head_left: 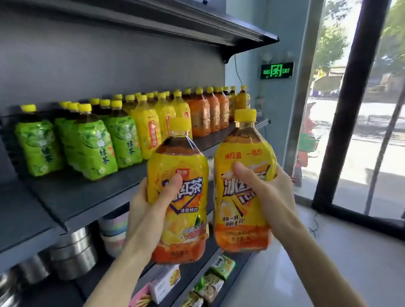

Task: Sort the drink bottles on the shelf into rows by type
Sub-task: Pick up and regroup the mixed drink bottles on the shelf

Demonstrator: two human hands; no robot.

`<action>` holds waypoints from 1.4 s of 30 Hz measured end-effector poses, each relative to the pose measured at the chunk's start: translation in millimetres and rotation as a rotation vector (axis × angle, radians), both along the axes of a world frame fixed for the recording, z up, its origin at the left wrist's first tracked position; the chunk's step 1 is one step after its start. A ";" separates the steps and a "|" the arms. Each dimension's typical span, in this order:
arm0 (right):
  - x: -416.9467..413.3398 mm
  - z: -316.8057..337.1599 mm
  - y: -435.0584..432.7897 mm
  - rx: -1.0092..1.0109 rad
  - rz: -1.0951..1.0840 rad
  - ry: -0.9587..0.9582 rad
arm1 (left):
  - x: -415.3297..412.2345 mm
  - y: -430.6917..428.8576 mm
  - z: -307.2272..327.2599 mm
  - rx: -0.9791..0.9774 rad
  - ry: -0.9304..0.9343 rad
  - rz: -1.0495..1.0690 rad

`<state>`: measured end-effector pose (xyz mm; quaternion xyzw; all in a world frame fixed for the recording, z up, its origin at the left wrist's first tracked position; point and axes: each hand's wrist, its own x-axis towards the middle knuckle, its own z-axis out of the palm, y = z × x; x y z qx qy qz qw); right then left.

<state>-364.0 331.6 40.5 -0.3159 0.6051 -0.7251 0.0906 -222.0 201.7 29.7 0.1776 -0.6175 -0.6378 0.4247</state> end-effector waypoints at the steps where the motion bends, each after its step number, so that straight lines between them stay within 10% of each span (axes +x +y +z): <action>1: -20.0 -1.1 5.8 0.009 -0.028 0.003 | -21.8 3.2 1.5 -0.009 -0.002 -0.022; 23: -518.4 -11.3 0.8 0.014 -0.289 -0.012 | -550.7 -24.4 6.3 -0.015 -0.022 -0.228; 42: -834.6 -10.3 -227.9 0.077 0.287 0.033 | -797.6 -142.8 28.6 -0.112 0.008 0.246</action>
